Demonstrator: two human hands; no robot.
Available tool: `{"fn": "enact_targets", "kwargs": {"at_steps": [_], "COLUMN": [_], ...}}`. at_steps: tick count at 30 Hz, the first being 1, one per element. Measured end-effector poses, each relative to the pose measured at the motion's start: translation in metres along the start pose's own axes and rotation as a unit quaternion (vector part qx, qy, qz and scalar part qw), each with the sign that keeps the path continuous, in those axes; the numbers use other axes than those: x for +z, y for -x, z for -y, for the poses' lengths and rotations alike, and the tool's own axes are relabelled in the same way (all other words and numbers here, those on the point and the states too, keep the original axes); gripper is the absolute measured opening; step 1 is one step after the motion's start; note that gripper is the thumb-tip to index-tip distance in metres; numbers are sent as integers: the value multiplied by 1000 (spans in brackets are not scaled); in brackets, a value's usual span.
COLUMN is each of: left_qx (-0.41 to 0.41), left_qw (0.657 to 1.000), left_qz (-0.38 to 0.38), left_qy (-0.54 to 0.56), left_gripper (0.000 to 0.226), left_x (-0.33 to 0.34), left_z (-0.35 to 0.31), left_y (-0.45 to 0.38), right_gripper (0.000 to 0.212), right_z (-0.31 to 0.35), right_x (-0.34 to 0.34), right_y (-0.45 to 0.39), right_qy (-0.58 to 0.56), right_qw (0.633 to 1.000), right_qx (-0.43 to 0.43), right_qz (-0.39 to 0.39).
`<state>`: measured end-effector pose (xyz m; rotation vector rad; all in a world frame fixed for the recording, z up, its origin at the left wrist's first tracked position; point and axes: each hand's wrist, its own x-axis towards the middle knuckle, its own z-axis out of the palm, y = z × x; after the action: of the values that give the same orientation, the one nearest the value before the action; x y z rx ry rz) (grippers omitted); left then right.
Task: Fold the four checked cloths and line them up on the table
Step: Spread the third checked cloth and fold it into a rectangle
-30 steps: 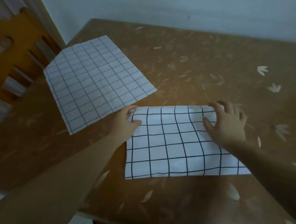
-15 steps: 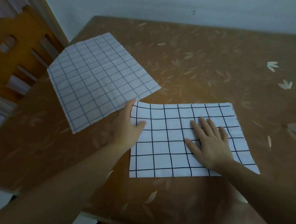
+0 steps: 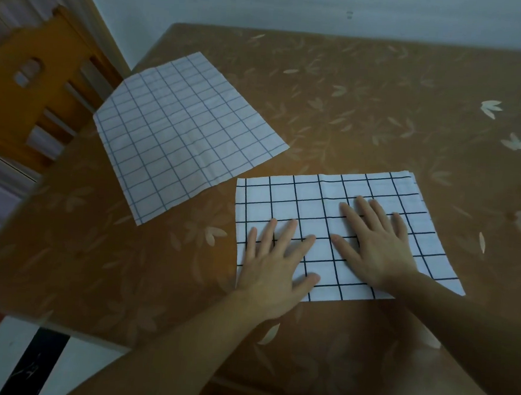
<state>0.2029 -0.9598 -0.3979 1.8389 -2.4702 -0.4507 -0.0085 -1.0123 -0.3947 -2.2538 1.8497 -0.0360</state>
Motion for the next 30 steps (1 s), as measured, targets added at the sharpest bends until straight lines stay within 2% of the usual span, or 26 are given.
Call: {"fn": "enact_targets", "kwargs": {"at_steps": [5, 10, 20, 23, 24, 26, 28, 30], "left_qx": [-12, -14, -11, -12, -13, -16, -15, -15], "left_qw": [999, 998, 998, 998, 998, 998, 997, 997], "left_qz": [16, 17, 12, 9, 10, 15, 18, 21], "left_qy": [-40, -56, -63, -63, -64, -65, -70, -73], "left_gripper": [68, 69, 72, 72, 72, 73, 74, 76], "left_x": [4, 4, 5, 6, 6, 6, 5, 5], "left_z": [-1, -2, -1, -1, -1, -1, -1, -2], "left_y": [-1, 0, 0, 0, 0, 0, 0, 0], "right_gripper": [71, 71, 72, 70, 68, 64, 65, 71], "right_z": [10, 28, -73, -72, -60, -22, 16, 35], "right_x": [2, 13, -7, -13, -14, -10, 7, 19], "right_y": [25, 46, 58, 64, 69, 85, 106, 119], "right_qy": [-24, -41, 42, 67, 62, 27, 18, 20], "right_qw": [999, 997, 999, 997, 998, 998, 988, 983], "right_qx": [-37, -71, 14, 40, 26, -58, -156, -179], "right_qz": [-18, 7, 30, 14, -5, -19, 2, 25]}}
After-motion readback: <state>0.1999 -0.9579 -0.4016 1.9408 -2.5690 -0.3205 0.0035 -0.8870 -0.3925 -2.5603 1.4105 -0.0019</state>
